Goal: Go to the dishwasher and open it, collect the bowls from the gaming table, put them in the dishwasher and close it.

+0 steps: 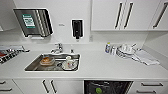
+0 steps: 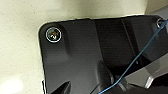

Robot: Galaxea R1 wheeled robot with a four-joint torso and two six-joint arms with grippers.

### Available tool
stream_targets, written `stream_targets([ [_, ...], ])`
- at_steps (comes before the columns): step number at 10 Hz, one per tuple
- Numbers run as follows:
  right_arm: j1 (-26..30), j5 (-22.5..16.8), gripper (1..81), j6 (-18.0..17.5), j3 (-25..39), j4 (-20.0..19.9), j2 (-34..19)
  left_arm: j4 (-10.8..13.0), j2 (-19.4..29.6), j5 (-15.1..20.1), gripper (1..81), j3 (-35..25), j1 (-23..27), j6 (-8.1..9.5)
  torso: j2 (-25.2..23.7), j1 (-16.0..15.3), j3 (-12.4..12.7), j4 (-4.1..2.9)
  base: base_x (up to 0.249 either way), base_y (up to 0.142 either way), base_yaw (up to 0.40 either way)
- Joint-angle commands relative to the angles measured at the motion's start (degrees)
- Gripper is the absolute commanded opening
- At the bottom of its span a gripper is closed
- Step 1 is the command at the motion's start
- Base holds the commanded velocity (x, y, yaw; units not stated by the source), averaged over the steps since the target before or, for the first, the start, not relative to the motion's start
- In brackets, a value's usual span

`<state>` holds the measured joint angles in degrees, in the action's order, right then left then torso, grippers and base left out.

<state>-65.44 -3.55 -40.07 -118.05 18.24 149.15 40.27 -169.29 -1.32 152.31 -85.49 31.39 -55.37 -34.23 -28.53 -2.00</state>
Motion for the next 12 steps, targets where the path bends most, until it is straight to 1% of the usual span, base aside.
stream_targets([
  [1,9.4,0.4,81.1,-0.3,2.8,0.0,-1.4,-0.4,0.9,2.8,81.1,-0.1,1.6,-0.19,0.2,0.1,0.0,0.0,0.0,0.0,0.0],
  [2,10.9,0.4,81.1,-1.1,3.5,0.0,-1.5,-0.5,0.9,2.8,81.1,-0.1,1.5,-0.19,-1.4,-0.9,0.0,0.0,0.0,0.0,0.0],
  [3,13.0,0.3,81.1,-1.8,4.4,0.0,-1.7,-0.5,1.0,2.8,81.1,-0.1,1.5,-0.19,-1.9,-1.2,0.0,0.0,0.0,0.0,0.0],
  [4,15.4,0.2,81.1,-3.3,6.4,-0.3,-2.4,-0.5,1.1,2.8,81.1,-0.1,1.4,-0.19,-2.4,-1.6,0.0,0.0,0.0,0.0,0.0],
  [5,17.8,0.2,81.1,-4.0,9.2,-1.0,-3.8,-0.5,1.1,2.8,81.1,-0.1,1.4,-0.19,-2.3,-1.5,0.0,0.0,0.0,0.0,0.0],
  [7,22.3,0.2,81.1,-4.3,13.8,-3.8,-6.9,-0.5,0.9,2.8,81.1,-0.1,1.3,-0.19,-2.3,-1.5,0.0,0.0,0.0,0.0,0.0],
  [9,24.4,-0.1,81.1,-4.3,17.3,-6.1,-9.8,-0.5,0.9,2.8,81.1,-0.1,1.3,-0.19,-2.3,-1.5,0.0,0.0,0.0,0.0,0.0],
  [10,22.5,-0.1,81.1,-4.2,18.1,-6.0,-10.3,-0.5,0.9,2.8,81.1,-0.1,1.3,-0.19,-2.3,-1.5,0.0,0.0,0.0,0.0,0.0],
  [11,18.6,-0.1,81.1,-4.1,16.6,-5.2,-9.1,-0.5,0.9,2.8,81.1,-0.1,1.3,-0.19,-2.3,-1.5,0.0,0.0,0.0,0.0,0.0],
  [12,14.2,0.8,81.1,-3.5,13.3,-5.1,-7.9,-0.5,0.7,2.8,81.1,-0.1,1.4,-0.19,-2.3,-1.5,0.0,0.0,0.0,0.0,0.0],
])
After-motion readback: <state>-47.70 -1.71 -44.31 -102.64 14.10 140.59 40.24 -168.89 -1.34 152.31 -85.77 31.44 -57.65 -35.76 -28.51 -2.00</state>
